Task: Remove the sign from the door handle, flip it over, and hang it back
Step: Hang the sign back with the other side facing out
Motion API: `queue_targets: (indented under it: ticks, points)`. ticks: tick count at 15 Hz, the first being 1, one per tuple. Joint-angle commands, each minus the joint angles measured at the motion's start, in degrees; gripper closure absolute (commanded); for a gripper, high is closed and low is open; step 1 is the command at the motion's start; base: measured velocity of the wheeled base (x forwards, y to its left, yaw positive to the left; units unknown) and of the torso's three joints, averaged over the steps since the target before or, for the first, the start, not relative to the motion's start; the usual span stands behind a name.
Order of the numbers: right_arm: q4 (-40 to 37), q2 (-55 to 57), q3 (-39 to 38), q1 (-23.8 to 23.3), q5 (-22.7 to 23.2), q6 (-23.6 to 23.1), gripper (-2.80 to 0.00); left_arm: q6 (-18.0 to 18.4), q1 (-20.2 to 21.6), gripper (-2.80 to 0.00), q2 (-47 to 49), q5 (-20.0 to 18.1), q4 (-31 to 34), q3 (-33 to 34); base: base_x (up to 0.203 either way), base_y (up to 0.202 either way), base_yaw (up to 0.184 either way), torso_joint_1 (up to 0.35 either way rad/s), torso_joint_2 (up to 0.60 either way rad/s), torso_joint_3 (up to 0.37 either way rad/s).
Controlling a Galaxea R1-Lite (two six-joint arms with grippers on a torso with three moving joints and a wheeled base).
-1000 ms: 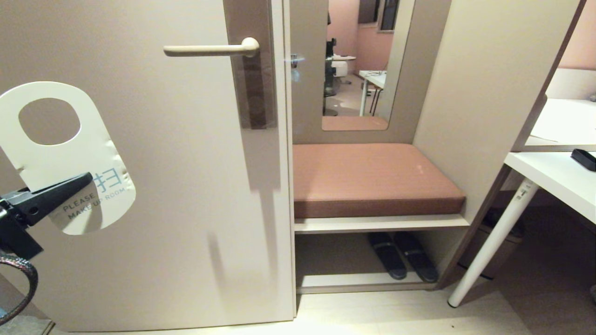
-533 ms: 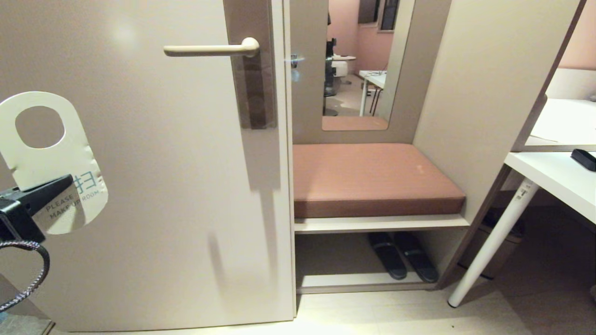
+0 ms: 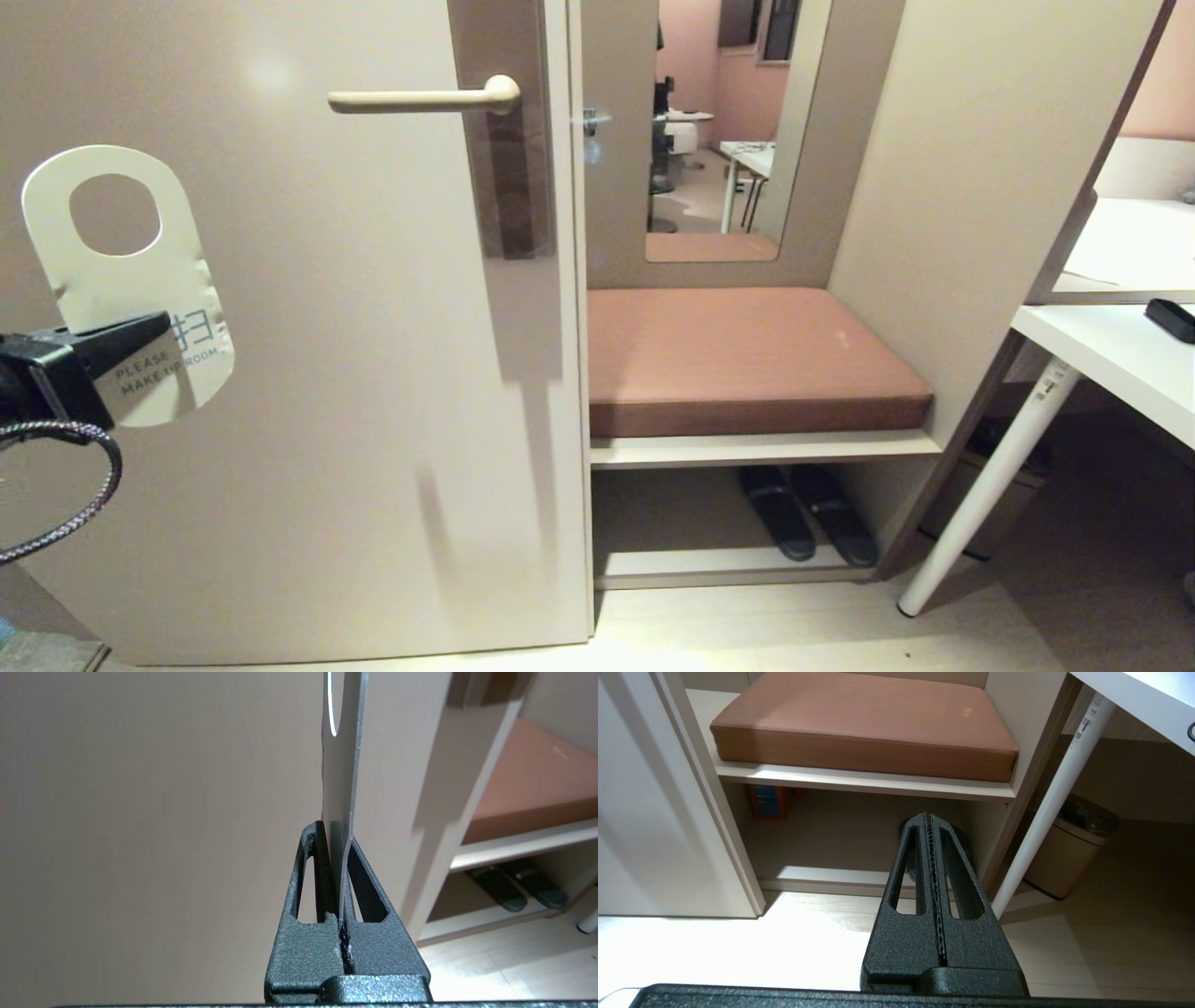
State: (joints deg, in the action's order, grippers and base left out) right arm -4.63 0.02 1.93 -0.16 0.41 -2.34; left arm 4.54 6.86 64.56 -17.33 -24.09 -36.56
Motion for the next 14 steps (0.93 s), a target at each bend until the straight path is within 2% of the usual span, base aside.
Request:
queue_targets:
  ticks: [1,8,14]
  points:
    - [-0.03,-0.02,0.01,-0.02,0.02,-0.03,0.00,0.03,-1.30,0.00,2.86,0.81,-0.17,-1.81,0.000,0.000,0.000,0.000,0.00,0.000]
    - [-0.03,-0.02,0.01,-0.02,0.02,-0.03,0.00,0.66,-7.50,0.00,9.97,8.55,-0.33,-7.58,0.000,0.000,0.000,0.000,0.00,0.000]
    - [-0.03,-0.02,0.01,-0.02,0.02,-0.03,0.00,1.14,-10.07,0.00,14.05,9.53,-0.24,-13.34,0.000,0.000,0.000,0.000,0.00,0.000]
